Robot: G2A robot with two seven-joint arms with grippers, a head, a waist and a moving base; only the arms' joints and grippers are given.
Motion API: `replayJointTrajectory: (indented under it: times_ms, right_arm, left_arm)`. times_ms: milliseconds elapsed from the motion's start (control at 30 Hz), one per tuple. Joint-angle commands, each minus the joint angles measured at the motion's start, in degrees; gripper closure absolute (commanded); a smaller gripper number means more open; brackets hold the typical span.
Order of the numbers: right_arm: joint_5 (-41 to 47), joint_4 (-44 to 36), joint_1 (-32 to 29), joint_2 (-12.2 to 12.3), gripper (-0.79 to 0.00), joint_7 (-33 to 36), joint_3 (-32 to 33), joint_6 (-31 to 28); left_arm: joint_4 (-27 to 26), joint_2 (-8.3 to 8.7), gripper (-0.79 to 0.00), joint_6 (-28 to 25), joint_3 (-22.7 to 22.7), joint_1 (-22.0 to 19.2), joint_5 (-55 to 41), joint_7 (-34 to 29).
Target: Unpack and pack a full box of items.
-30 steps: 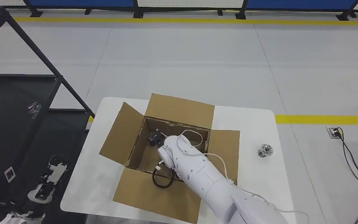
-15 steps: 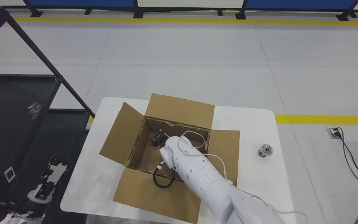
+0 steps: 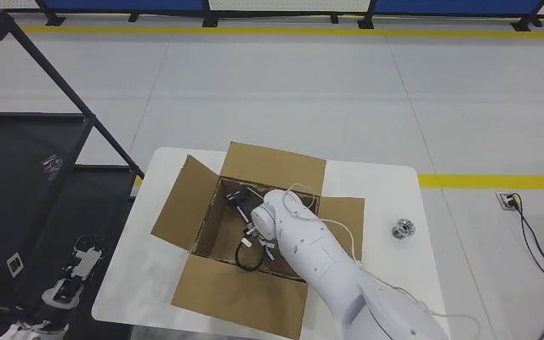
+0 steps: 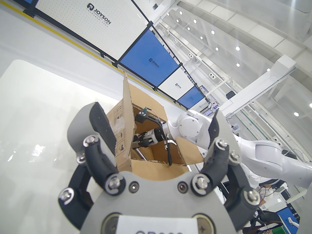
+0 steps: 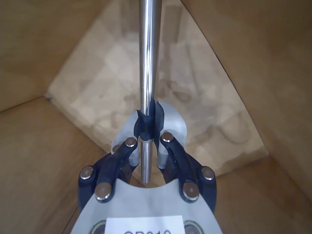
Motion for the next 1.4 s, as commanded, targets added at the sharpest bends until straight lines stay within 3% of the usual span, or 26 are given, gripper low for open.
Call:
replayJointTrajectory:
  times_ms: [0,333,567,733,933,1033,1200,1367]
  right_arm:
    - [0.4,-0.4,0.5,0.5,0.0,-0.6,0.5,-2.9]
    - [-0.5,-4.9,1.2,3.9,0.0,-3.3,2.4,-9.3]
    - [-3.6,-16.5,-1.8,8.6,0.0,-2.2,5.2,-6.3]
    - [-9.2,-38.6,-10.5,14.6,0.0,7.6,10.4,-1.4]
    - [-19.3,-75.3,-30.2,22.0,0.0,20.3,22.3,-2.1]
    - [-25.0,-87.5,-37.5,23.7,0.0,21.0,26.1,-1.7]
    - [-39.0,-103.5,-47.1,25.4,0.0,20.4,31.0,6.2]
    - [-48.2,-116.2,-57.3,26.5,0.0,23.9,37.8,11.8]
  left_arm:
    - [0.0,0.0,-0.785,0.0,0.0,0.0,0.0,0.0]
    - [0.0,0.0,-0.785,0.0,0.0,0.0,0.0,0.0]
    - [0.0,0.0,-0.785,0.0,0.0,0.0,0.0,0.0]
    - [0.0,0.0,-0.785,0.0,0.0,0.0,0.0,0.0]
    - [0.0,0.0,-0.785,0.0,0.0,0.0,0.0,0.0]
    - [0.0,0.0,-0.785,0.0,0.0,0.0,0.0,0.0]
    - [0.0,0.0,-0.785,0.0,0.0,0.0,0.0,0.0]
    - [0.0,0.0,-0.785,0.0,0.0,0.0,0.0,0.0]
